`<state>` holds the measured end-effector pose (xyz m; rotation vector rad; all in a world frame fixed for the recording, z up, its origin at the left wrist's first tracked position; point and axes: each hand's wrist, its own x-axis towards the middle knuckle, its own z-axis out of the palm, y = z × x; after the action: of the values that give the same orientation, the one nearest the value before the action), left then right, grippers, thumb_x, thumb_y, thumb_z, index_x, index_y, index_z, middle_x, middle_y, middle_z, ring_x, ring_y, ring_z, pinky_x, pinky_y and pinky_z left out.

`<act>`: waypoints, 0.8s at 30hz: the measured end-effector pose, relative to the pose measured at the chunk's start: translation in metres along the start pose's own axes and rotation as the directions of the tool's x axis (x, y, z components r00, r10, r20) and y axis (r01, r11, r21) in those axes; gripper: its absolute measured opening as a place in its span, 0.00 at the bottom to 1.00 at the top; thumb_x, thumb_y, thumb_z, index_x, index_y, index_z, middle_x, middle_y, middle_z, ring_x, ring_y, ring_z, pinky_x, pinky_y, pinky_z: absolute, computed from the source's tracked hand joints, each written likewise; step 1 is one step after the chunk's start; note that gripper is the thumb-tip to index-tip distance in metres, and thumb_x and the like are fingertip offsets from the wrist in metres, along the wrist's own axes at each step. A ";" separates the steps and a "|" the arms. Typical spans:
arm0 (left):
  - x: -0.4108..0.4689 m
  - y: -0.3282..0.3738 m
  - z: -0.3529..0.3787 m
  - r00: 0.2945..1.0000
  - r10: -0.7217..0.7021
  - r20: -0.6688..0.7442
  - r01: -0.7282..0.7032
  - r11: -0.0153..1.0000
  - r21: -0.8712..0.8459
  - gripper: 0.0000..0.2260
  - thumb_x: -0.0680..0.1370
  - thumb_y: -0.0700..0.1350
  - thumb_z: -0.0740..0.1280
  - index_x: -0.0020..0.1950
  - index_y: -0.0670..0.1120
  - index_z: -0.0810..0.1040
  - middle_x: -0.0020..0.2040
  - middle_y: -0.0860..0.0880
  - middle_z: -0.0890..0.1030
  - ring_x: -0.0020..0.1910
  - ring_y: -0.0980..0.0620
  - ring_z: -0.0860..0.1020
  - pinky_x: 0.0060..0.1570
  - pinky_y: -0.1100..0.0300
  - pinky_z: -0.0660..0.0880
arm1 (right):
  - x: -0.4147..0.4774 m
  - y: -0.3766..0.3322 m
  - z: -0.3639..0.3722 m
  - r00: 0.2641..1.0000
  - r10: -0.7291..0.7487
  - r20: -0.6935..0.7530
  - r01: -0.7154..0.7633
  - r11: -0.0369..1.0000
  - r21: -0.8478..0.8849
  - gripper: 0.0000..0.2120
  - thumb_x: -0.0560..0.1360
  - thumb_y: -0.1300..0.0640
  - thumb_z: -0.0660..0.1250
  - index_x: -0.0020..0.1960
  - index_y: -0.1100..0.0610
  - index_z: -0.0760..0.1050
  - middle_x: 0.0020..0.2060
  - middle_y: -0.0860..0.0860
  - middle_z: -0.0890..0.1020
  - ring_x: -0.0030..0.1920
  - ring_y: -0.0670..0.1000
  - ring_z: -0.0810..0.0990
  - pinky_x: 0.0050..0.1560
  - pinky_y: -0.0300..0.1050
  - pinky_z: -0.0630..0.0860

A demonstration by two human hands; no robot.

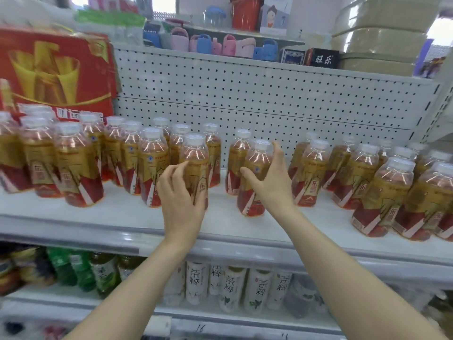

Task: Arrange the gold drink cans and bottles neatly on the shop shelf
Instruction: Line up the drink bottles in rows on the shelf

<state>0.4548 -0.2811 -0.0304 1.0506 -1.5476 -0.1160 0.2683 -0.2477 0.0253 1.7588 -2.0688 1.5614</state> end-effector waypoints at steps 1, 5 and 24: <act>0.001 -0.003 -0.002 0.998 -0.060 0.027 0.060 0.998 -0.019 0.35 0.74 0.42 0.74 0.75 0.47 0.60 0.71 0.46 0.62 0.71 0.48 0.62 0.71 0.58 0.59 | 0.001 0.000 -0.001 0.999 0.039 0.026 -0.039 0.999 0.003 0.44 0.74 0.41 0.71 0.80 0.49 0.49 0.76 0.50 0.64 0.73 0.53 0.66 0.68 0.50 0.65; 0.010 -0.012 0.004 0.940 -0.254 0.229 0.287 0.950 -0.121 0.43 0.74 0.47 0.74 0.80 0.51 0.49 0.76 0.48 0.60 0.75 0.49 0.60 0.73 0.51 0.59 | 0.004 0.001 -0.008 0.996 0.070 0.060 -0.068 0.997 -0.037 0.43 0.75 0.43 0.71 0.80 0.54 0.51 0.76 0.52 0.65 0.74 0.54 0.65 0.70 0.50 0.64; 0.002 0.027 0.039 0.841 -0.234 0.488 0.313 0.946 -0.087 0.37 0.69 0.53 0.78 0.72 0.49 0.62 0.65 0.50 0.76 0.62 0.47 0.76 0.61 0.46 0.74 | -0.010 0.059 -0.113 0.967 0.123 -0.222 -0.201 0.905 -0.375 0.39 0.73 0.45 0.73 0.75 0.44 0.52 0.61 0.56 0.74 0.56 0.64 0.77 0.53 0.52 0.68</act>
<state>0.4077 -0.2849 -0.0242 1.1612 -1.7709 -0.7385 0.1658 -0.1730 0.0378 1.2735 -2.2774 1.1727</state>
